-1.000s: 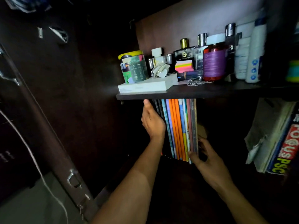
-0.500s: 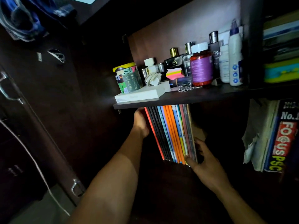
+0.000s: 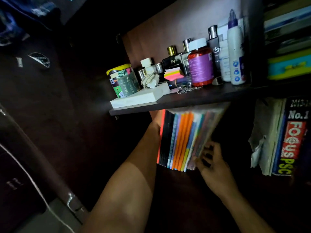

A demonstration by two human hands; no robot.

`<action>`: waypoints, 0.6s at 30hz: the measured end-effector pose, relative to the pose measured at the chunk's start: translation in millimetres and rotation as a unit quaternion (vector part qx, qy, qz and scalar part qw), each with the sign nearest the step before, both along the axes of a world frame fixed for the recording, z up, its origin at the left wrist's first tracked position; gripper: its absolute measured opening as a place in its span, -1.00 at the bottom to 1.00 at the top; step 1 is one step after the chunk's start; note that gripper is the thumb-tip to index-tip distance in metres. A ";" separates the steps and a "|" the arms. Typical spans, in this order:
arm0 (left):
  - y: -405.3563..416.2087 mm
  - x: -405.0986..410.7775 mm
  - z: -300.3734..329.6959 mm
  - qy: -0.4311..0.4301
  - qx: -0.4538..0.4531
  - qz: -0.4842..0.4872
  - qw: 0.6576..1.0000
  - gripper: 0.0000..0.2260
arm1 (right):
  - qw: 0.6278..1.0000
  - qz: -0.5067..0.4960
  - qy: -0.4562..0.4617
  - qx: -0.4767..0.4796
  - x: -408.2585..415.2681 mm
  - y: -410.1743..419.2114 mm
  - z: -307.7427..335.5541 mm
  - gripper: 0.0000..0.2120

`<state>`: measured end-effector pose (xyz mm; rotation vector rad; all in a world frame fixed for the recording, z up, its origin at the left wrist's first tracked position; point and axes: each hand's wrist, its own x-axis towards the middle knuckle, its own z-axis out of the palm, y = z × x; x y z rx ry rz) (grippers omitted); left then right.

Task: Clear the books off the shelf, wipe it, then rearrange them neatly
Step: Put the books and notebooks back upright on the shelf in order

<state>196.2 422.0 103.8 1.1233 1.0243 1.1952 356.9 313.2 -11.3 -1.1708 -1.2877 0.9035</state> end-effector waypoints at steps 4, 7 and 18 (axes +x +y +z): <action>20.5 17.1 4.1 0.015 0.038 0.030 0.999 -0.54 | 0.997 -0.045 0.058 0.035 9.8 7.8 -2.3 -0.05; 30.1 -26.9 -31.8 0.148 0.004 0.025 0.989 -0.43 | 0.993 -0.061 0.100 0.031 10.0 8.4 -0.9 -0.03; -23.3 -73.8 -44.0 0.256 -0.020 0.003 0.966 -0.35 | 0.990 -0.042 0.133 0.017 12.7 5.8 6.9 0.02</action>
